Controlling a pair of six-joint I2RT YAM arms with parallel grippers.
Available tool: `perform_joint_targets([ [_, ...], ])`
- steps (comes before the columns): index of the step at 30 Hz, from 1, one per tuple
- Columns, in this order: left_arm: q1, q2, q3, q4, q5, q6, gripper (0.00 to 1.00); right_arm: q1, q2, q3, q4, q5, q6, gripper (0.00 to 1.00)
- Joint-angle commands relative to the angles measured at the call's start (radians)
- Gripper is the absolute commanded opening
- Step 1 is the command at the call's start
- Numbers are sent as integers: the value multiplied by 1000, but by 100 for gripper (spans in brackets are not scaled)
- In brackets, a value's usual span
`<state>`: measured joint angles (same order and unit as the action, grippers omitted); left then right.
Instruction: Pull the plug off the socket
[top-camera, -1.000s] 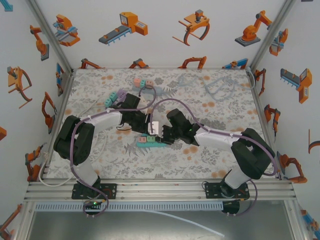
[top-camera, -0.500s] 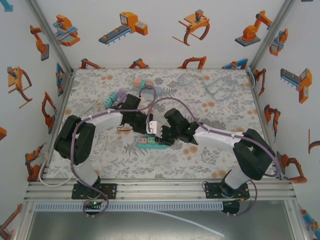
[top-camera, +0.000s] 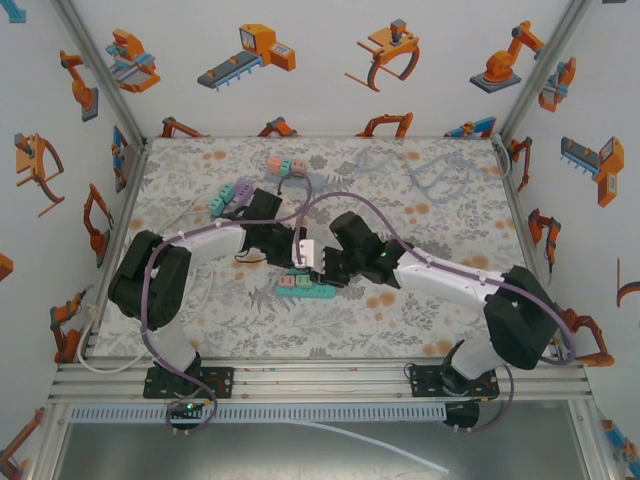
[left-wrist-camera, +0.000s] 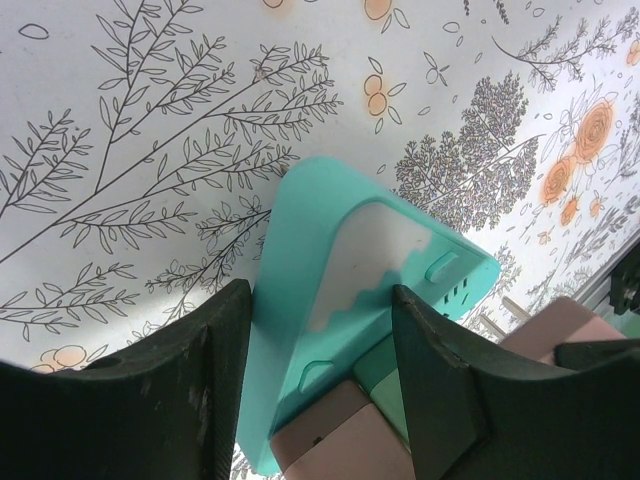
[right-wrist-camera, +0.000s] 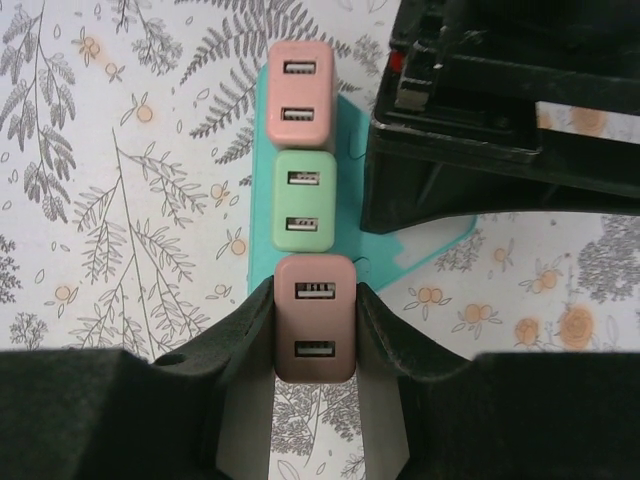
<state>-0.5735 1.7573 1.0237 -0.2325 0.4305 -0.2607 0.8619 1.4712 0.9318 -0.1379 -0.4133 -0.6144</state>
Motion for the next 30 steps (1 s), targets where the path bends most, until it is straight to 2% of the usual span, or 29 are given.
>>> perform_joint_targets([
  [1, -23, 67, -76, -70, -214, -2, 46, 32, -81, -25, 237, -58, 63, 3],
  [4, -16, 33, -70, -70, -198, -36, 46, 32, -143, -57, 314, -16, 179, 2],
  [8, -15, -13, -57, -70, -173, -76, 47, 32, -222, -63, 371, 129, 499, 1],
  [12, -12, -67, -34, -87, -168, -101, 48, 32, -312, -51, 303, 352, 838, 0],
  [16, -7, -123, 3, -119, -174, -108, 52, 32, -414, -83, 271, 440, 991, 0],
  [19, -5, -183, 43, -157, -183, -105, 57, 17, -474, -85, 172, 552, 1141, 0],
  [23, -6, -311, 70, -172, -155, -94, 65, -48, -557, -132, 92, 587, 1339, 0],
  [30, -74, -560, 35, -150, 29, -1, 88, -166, -711, -320, 12, 562, 1643, 0],
])
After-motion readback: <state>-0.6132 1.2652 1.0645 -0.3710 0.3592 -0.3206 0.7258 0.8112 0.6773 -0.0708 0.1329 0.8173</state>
